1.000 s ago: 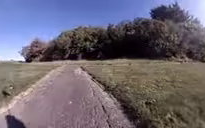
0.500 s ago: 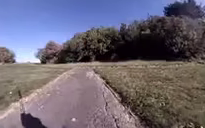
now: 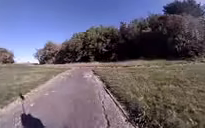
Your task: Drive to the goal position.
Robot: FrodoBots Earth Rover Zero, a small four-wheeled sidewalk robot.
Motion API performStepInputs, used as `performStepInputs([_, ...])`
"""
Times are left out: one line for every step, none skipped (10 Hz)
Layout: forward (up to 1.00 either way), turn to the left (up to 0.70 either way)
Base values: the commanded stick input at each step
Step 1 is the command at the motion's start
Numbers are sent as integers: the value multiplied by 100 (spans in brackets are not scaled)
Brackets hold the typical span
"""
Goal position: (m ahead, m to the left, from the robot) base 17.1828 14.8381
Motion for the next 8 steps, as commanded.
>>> performStepInputs([100, 3])
performStepInputs([100, 10])
performStepInputs([100, 28])
performStepInputs([100, 41])
performStepInputs([100, 41])
performStepInputs([100, 41])
performStepInputs([100, 1])
performStepInputs([100, 1])
